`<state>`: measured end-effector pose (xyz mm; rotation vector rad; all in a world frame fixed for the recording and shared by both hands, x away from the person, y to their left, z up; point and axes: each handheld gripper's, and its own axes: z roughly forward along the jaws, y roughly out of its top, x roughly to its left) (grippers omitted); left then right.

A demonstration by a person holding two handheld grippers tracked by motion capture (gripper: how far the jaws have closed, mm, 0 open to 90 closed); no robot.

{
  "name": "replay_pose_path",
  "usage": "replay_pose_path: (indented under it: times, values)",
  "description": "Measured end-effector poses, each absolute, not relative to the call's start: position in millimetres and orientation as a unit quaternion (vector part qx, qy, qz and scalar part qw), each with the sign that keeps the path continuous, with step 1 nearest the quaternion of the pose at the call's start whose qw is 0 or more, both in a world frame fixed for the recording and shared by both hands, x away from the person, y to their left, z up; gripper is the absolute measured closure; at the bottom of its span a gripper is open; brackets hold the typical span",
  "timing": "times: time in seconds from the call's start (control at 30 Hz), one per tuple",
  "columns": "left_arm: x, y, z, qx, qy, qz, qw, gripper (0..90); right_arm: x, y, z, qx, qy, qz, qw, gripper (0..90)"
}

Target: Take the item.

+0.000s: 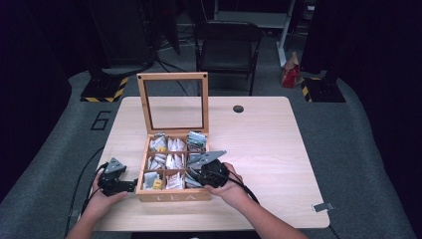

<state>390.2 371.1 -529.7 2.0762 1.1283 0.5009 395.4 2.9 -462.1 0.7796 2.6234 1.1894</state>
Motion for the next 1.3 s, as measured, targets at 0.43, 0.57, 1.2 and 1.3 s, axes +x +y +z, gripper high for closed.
replay_pose_path:
  times: [0.43, 0.57, 1.2, 1.3]
  values:
    - [390, 371, -530, 0.804, 0.437, 0.194, 0.355, 14.2, 396, 4, -466, 0.256, 0.880, 0.394, 0.067, 87.6]
    - [390, 371, -530, 0.804, 0.436, 0.194, 0.355, 14.2, 396, 4, -466, 0.250, 0.881, 0.395, 0.071, 88.5]
    - [390, 371, -530, 0.804, 0.436, 0.194, 0.355, 14.2, 395, 0, -448, 0.255, 0.871, 0.414, 0.064, 89.1]
    - [390, 371, -530, 0.804, 0.436, 0.194, 0.355, 14.1, 394, -1, -440, 0.252, 0.870, 0.419, 0.066, 89.2]
